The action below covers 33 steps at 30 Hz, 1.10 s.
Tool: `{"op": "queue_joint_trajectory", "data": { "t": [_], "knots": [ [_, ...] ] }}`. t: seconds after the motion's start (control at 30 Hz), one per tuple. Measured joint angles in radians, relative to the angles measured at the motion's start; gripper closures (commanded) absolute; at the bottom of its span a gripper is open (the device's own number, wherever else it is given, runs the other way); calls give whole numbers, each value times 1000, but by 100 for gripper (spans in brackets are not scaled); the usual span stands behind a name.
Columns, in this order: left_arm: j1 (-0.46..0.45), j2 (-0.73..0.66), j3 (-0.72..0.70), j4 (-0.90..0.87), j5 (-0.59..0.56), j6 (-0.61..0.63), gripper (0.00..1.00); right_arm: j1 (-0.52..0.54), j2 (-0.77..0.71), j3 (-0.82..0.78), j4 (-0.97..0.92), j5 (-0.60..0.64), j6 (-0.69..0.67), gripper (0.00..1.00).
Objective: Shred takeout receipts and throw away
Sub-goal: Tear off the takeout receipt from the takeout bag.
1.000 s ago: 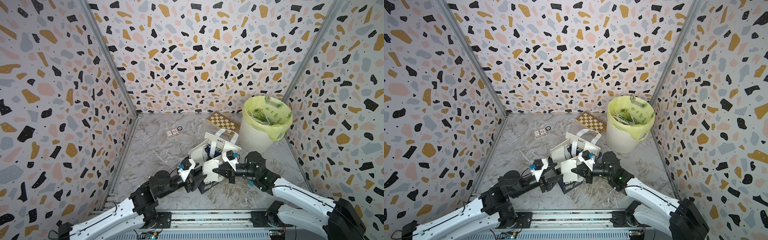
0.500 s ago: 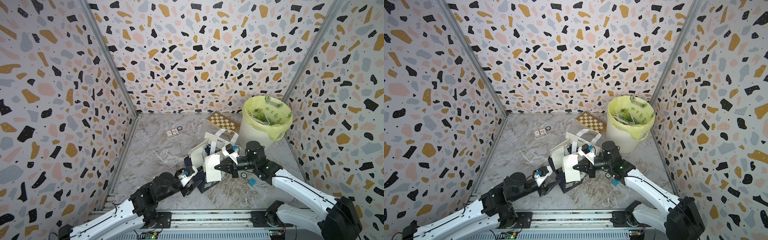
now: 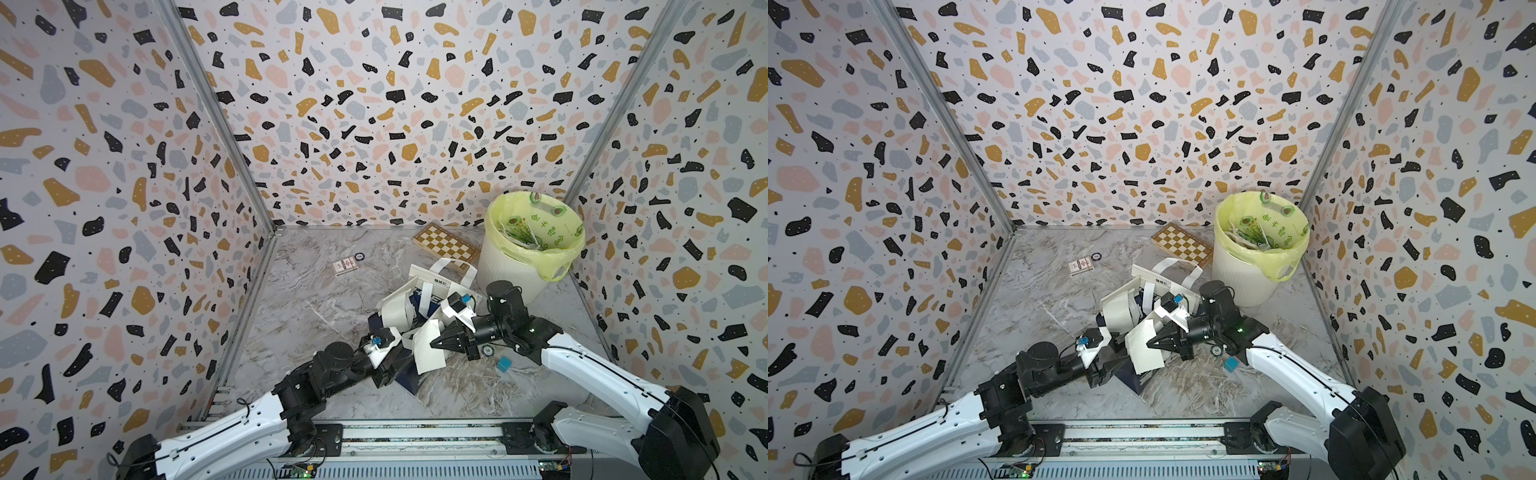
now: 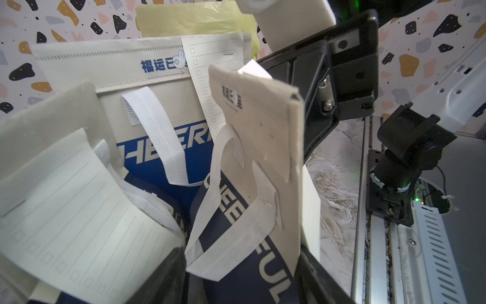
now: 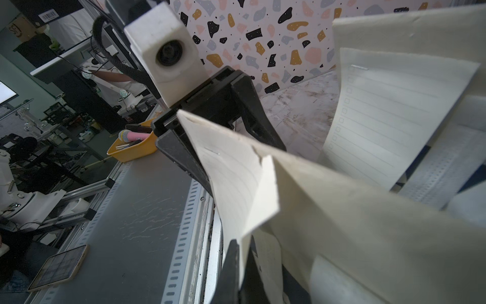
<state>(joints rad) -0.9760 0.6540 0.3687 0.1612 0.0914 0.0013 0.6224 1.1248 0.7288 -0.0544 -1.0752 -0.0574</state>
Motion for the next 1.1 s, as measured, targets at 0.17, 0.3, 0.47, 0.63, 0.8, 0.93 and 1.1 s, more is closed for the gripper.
{"op": "queue_joint_trajectory", "data": {
  "t": [0.17, 0.3, 0.47, 0.63, 0.8, 0.93, 1.1],
  "knots": [
    [0, -7, -2, 4, 36, -17, 30, 0, 8, 34, -43, -2, 8, 100],
    [0, -55, -2, -32, 44, -21, 28, 0, 35, 118, -108, 8, 29, 100],
    [0, -122, -2, -108, 47, -21, 27, 0, 68, 185, -166, 49, 102, 100],
    [0, -102, -3, -135, 42, -20, 27, 0, 96, 188, -180, 47, 208, 100],
    [0, -43, -13, -95, 5, -33, 21, 0, 111, 211, -193, 24, 276, 100],
    [0, -15, -37, 3, -3, -66, 20, 0, 111, 224, -200, 10, 304, 100],
    [0, 33, -37, 60, -3, -76, 25, 0, 111, 226, -201, -6, 336, 100]
  ]
}}
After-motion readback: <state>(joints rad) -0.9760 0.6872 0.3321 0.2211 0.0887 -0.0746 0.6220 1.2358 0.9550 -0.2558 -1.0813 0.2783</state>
